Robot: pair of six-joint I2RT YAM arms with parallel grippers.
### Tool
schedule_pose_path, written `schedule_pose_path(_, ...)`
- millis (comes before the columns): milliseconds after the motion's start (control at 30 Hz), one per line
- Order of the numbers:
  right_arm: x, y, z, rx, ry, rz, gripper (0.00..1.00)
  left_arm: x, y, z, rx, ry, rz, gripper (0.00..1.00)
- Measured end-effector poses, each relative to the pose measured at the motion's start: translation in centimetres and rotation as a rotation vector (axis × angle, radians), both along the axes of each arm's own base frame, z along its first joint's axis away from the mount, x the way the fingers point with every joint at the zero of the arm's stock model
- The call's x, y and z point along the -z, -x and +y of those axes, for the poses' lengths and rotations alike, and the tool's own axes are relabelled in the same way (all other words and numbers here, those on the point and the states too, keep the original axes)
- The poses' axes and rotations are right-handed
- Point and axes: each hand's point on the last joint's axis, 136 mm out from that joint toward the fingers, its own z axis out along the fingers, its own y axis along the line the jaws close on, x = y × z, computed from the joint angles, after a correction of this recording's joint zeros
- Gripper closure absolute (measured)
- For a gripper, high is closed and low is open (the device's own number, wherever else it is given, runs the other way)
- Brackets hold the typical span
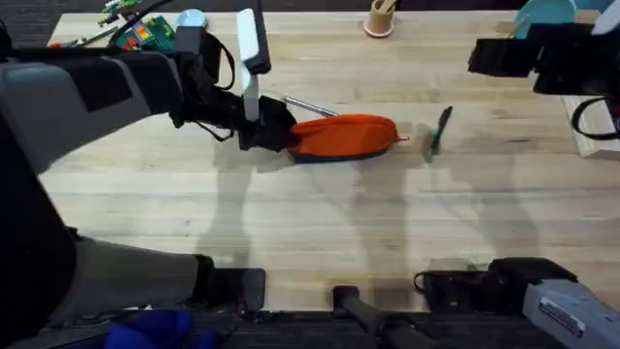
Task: Unzip the bag, pick up the pens from the table one at a time and place them inside, then zip the bag closed.
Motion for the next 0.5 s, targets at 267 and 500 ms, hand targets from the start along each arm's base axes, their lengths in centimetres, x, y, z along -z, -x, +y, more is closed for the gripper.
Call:
schedule_pose_path(267, -0.3, 0.2, 1.7, -0.181, 0.001, -0.023, 0.006, 0.0, 0.0, 0.0, 0.0, 0.0, 0.0, 0.958)
schedule_pose_path(500, -1.0, 0.5, 1.4, -0.325, -0.046, -0.08, 0.009, 0.0, 0.0, 0.0, 0.0, 0.0, 0.0, 0.958)
